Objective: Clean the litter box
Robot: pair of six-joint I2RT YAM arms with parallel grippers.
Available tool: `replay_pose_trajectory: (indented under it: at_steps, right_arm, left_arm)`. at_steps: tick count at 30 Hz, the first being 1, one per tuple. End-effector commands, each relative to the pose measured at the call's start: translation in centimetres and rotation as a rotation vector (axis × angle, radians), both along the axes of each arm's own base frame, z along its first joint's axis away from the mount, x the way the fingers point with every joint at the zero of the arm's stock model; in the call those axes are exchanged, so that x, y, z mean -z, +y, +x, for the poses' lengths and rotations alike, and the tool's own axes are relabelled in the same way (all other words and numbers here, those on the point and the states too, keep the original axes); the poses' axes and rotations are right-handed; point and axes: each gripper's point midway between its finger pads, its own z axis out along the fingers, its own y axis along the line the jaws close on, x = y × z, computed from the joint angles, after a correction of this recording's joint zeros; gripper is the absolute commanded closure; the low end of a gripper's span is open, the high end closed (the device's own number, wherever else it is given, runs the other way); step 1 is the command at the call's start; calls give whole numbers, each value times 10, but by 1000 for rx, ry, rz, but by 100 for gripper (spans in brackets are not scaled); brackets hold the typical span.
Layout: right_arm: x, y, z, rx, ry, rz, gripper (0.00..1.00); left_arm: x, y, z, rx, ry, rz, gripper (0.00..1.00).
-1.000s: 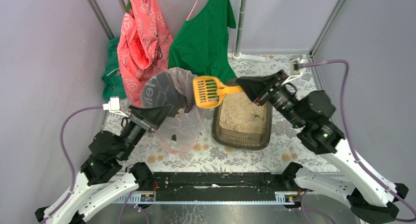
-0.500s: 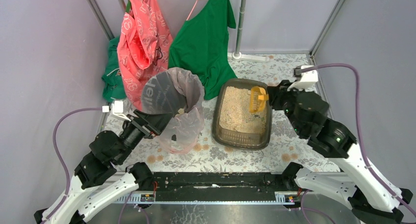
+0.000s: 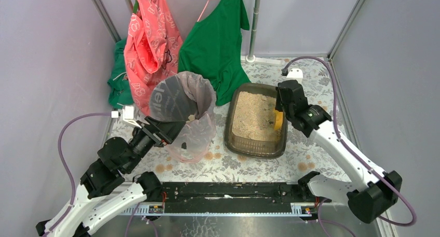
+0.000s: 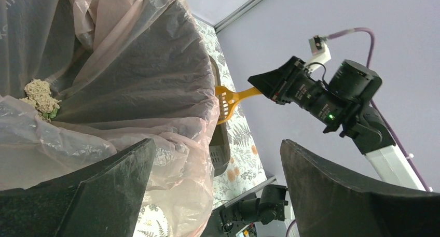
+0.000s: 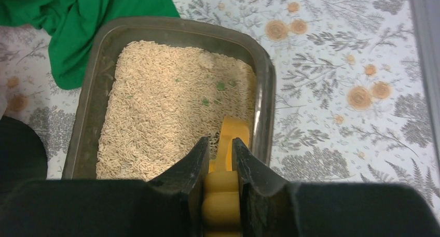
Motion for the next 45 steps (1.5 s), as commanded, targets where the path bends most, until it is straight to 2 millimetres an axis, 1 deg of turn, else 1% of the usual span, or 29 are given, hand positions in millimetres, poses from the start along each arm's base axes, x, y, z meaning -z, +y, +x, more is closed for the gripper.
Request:
replay_pose_trajectory:
  at_steps: [1, 5, 7, 9, 10, 11, 14, 16, 19, 23, 27, 29, 30, 32, 37, 38, 42, 45]
  right_arm:
    - [-8, 20, 28, -61, -46, 30, 100]
    - [2, 28, 38, -63, 19, 5, 100]
    - [-3, 31, 37, -75, 24, 18, 100]
    - [-11, 31, 32, -86, 46, 21, 100]
    - [-20, 30, 30, -85, 59, 20, 100]
    - [-22, 26, 26, -75, 87, 3, 100]
    - [-27, 23, 14, -93, 134, -15, 100]
    - [-24, 21, 6, -106, 167, -29, 100]
    - [-9, 22, -1, -126, 202, -27, 100]
    - [27, 32, -8, -159, 237, 26, 100]
    - [57, 50, -15, -216, 259, 180, 100]
    - [66, 54, -18, -226, 270, 256, 100]
    - [74, 51, -20, -217, 282, 286, 100]
    - [80, 50, -22, -220, 286, 349, 100]
    - [90, 40, -24, -205, 275, 460, 100]
    - [95, 38, -24, -195, 284, 468, 100]
    - [111, 37, -29, -199, 284, 514, 100]
    - [115, 31, -31, -189, 257, 506, 100]
  left_arm:
    - [3, 2, -2, 4, -13, 20, 1]
    - [6, 6, -1, -13, -10, 28, 2]
    - [5, 8, -2, -19, -11, 28, 2]
    - [4, 11, -2, -27, -13, 30, 2]
    - [5, 12, -2, -32, -12, 35, 2]
    - [4, 14, -2, -34, -14, 36, 2]
    - [4, 15, -3, -35, -17, 38, 2]
    - [6, 14, -3, -34, -16, 40, 2]
    - [7, 14, -3, -35, -14, 36, 2]
    - [9, 15, -4, -36, -15, 36, 2]
    - [11, 19, -5, -43, -6, 47, 2]
    - [11, 21, -6, -46, -4, 50, 2]
    - [11, 21, -7, -46, -4, 48, 2]
    - [11, 22, -7, -48, -3, 46, 2]
    - [14, 20, -6, -46, 7, 47, 2]
    - [15, 19, -6, -43, 9, 48, 2]
    - [15, 15, -5, -33, 8, 43, 2]
    - [13, 15, -5, -28, 8, 45, 2]
